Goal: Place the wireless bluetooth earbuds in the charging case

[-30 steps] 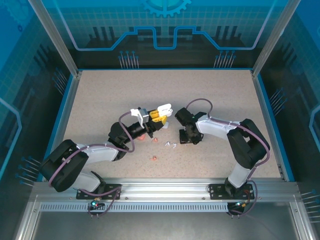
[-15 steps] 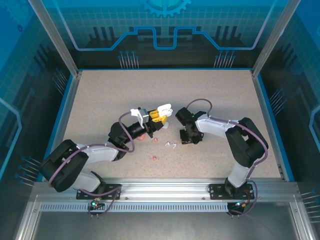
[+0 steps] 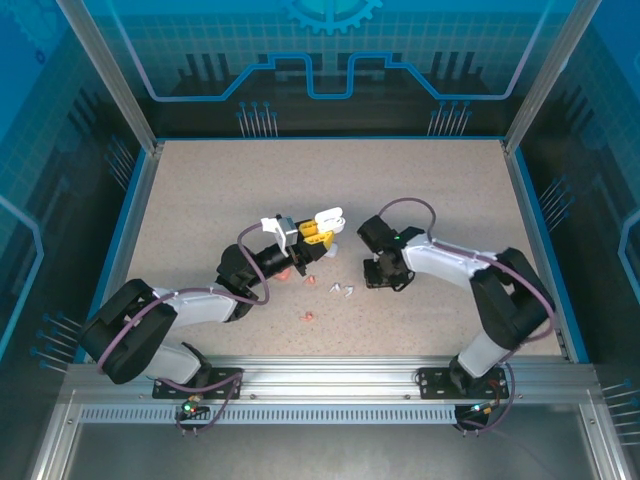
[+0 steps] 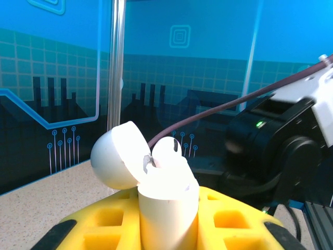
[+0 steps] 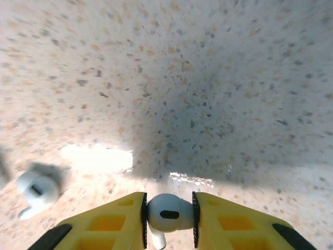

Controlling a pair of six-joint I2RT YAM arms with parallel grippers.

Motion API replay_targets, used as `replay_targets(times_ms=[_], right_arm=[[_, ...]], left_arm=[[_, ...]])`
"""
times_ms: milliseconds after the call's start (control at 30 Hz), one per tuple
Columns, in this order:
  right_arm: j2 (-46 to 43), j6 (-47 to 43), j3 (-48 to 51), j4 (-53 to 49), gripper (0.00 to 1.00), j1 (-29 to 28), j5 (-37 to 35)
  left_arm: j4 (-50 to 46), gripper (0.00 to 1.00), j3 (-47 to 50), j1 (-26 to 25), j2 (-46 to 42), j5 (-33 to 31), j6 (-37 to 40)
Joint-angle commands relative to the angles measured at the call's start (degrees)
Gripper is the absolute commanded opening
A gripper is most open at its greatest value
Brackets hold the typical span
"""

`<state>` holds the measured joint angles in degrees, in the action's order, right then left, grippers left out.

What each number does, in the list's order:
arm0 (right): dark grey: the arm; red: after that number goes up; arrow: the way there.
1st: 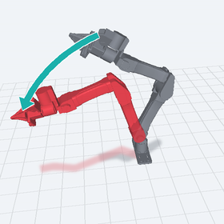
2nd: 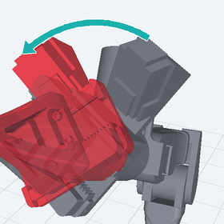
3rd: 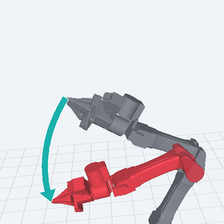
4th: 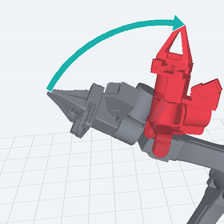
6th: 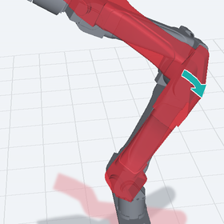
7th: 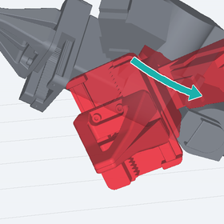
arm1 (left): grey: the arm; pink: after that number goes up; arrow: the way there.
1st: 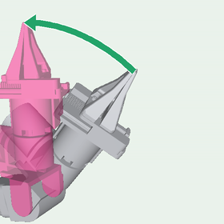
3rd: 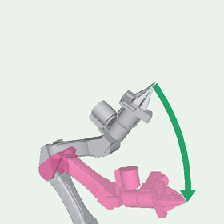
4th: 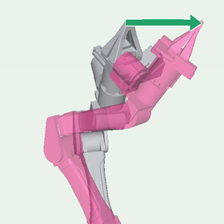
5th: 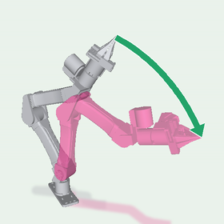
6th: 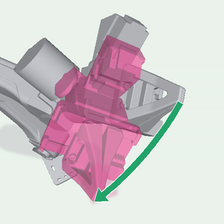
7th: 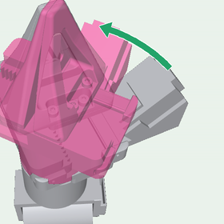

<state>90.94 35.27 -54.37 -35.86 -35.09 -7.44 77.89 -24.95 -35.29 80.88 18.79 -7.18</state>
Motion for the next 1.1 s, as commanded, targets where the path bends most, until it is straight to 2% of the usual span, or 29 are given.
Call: replay_targets(times_ms=[0,233,467,700,1067], right_arm=[[-7.66,-1.23,1.69,3.30,0.28,0.11,-1.53],[-23.36,-3.62,5.93,12.10,0.28,-0.31,-1.37],[-35.79,-6.65,7.52,21.84,0.28,-0.55,-0.43],[-40.60,-7.75,7.87,31.27,0.28,-2.36,0.00],[-40.67,-9.73,10.13,40.48,0.28,-9.05,-6.72]], left_arm=[[2.20,0.00,-0.53,0.50,0.38,-0.76,-0.71],[2.25,0.00,-1.92,-0.59,2.95,-2.13,-1.61],[2.27,0.00,-3.44,-3.78,5.80,-7.79,0.63],[2.25,0.00,-4.53,-7.80,7.65,-15.16,4.46],[2.27,0.00,-6.41,-13.77,9.72,-25.01,9.84]])
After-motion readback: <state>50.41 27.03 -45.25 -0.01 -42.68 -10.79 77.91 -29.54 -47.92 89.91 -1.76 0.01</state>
